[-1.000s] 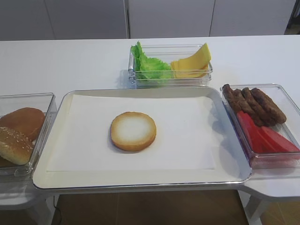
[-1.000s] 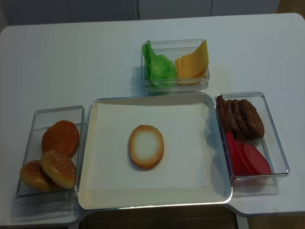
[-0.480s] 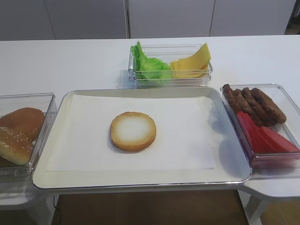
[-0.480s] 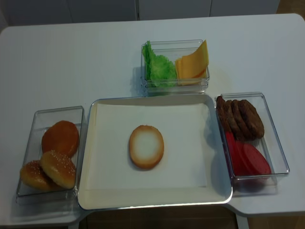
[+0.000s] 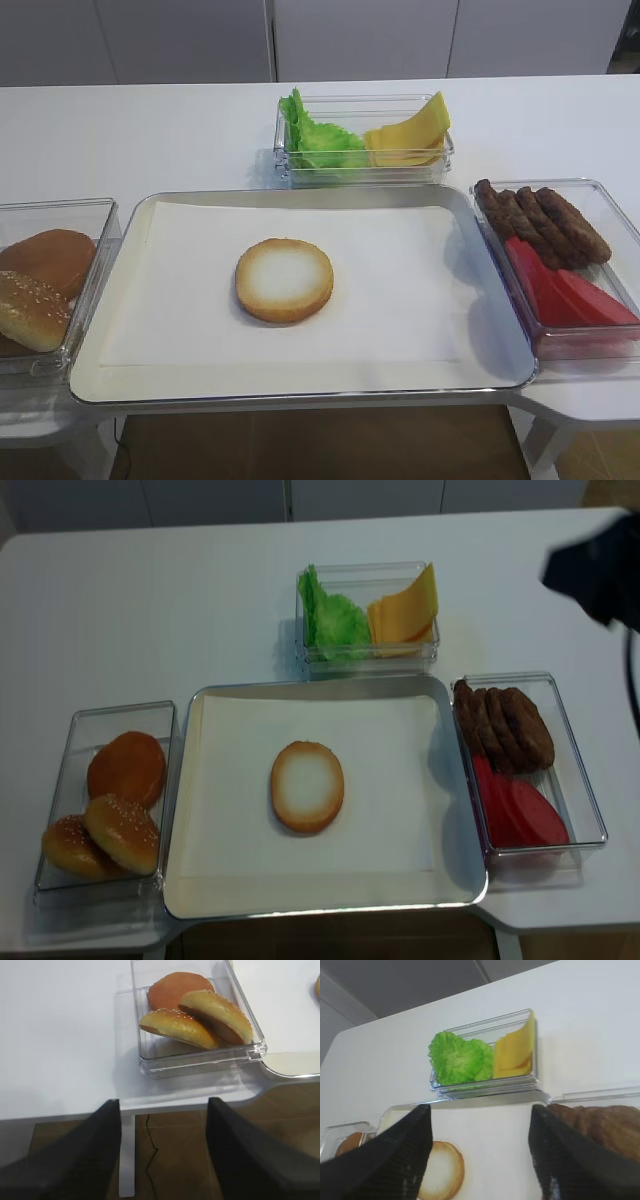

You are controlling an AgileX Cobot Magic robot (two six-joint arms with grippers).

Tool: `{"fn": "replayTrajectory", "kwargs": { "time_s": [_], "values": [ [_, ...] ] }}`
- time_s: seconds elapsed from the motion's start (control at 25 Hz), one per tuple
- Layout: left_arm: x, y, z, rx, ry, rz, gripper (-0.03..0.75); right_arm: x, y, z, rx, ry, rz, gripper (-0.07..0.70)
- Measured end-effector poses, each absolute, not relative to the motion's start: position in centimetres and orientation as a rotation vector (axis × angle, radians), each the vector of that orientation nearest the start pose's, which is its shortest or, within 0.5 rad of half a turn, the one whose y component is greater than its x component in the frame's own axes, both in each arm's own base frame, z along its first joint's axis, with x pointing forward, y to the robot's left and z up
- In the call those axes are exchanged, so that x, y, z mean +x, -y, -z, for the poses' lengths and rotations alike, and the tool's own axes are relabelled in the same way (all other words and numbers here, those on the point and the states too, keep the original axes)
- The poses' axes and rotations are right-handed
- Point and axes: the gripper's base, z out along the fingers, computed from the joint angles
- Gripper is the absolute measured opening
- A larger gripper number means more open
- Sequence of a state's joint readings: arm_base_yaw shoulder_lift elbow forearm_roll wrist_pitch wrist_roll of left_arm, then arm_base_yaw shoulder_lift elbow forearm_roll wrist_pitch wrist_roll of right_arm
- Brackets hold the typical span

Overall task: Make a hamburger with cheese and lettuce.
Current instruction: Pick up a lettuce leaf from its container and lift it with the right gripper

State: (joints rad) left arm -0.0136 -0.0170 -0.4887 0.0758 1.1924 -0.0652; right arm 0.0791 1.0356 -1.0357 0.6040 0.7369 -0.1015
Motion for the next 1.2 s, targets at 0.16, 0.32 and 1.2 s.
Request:
{"fn": "replayTrajectory", "kwargs": {
  "time_s": [0.16, 0.32, 1.2],
  "values": [
    [-1.2, -0.7, -26.4, -0.066, -2.167, -0.047, 0.404, 26.6, -6.6, -37.8, 0.052, -2.201, -0.825, 0.473],
    [-1.2, -0.7, -26.4, -0.066, -2.167, -0.047, 0.404, 32.3, -8.6, -36.1, 0.021, -2.239, -0.955, 0.473],
    [-1.2, -0.7, -26.4, -0.066, -2.166, -0.047, 0.404, 46.6, -20.8, -24.9, -0.132, -2.329, -1.104, 0.474]
  ]
}}
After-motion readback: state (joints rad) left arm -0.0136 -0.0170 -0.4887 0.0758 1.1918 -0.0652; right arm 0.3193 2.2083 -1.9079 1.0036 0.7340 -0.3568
